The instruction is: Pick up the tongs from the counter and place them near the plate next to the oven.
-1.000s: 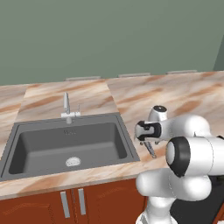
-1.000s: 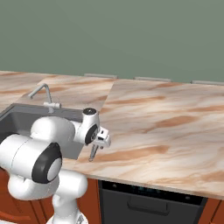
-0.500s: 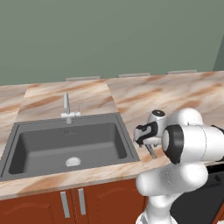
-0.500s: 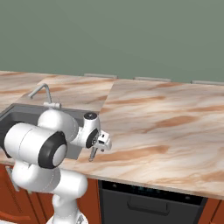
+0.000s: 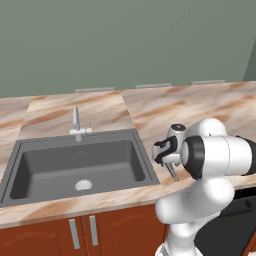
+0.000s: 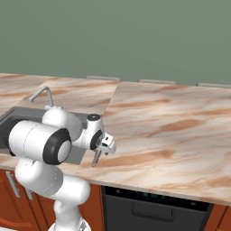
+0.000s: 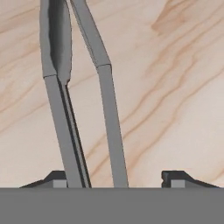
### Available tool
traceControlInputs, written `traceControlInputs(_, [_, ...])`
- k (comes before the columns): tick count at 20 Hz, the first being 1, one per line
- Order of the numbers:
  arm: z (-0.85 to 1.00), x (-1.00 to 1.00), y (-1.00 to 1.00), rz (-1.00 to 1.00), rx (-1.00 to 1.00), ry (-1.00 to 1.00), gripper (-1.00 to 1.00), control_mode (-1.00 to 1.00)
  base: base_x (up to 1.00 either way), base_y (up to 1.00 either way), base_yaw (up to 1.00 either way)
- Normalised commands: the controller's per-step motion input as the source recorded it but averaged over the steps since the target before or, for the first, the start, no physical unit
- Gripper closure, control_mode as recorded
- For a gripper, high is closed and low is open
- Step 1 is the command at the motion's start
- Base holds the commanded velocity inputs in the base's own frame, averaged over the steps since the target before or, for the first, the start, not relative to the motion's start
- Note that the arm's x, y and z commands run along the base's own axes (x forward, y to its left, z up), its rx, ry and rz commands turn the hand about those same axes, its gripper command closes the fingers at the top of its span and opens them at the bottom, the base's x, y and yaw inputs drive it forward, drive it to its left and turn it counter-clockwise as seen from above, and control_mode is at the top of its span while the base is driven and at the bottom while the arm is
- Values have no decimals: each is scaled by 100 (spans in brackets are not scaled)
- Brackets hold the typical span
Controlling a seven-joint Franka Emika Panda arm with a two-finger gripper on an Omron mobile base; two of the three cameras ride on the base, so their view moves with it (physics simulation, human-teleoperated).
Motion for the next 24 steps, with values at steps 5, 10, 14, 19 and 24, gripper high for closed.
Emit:
traceControlInputs(5, [-24,-3,-5,1,0,0,100,-100,0,0,0])
traceControlInputs(10, [35,-3,0,15,10,0,100,-100,0,0,0])
traceControlInputs(14, [75,-15,13,25,0,0,100,-100,0,0,0])
traceControlInputs(19, [70,-15,5,13,0,0,100,-100,0,0,0])
traceControlInputs(24, [49,-23,1,6,0,2,100,-100,0,0,0])
